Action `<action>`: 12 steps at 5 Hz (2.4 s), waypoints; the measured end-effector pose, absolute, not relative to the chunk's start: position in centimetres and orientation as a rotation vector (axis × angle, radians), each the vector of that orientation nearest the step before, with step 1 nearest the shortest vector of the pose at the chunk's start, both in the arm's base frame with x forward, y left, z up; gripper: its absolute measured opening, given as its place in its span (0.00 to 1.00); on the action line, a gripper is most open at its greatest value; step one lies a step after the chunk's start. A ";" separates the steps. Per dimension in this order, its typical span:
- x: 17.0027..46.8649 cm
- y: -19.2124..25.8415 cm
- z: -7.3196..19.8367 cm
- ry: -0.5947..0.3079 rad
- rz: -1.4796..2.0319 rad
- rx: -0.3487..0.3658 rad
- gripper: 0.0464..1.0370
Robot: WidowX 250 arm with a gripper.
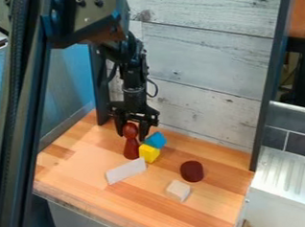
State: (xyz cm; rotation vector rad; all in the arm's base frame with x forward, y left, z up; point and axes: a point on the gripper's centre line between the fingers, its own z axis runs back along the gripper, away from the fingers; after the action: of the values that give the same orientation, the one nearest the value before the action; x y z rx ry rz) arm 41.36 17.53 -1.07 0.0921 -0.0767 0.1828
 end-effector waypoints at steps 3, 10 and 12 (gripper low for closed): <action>37.9 16.0 2.7 -0.059 0.079 0.039 0.54; 35.5 5.1 2.8 -0.093 -0.145 0.110 0.54; 35.7 4.5 1.8 -0.077 -0.138 0.113 0.54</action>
State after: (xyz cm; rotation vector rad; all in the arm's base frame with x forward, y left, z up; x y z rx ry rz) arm 35.70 4.50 1.78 0.1135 -0.0770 -0.1384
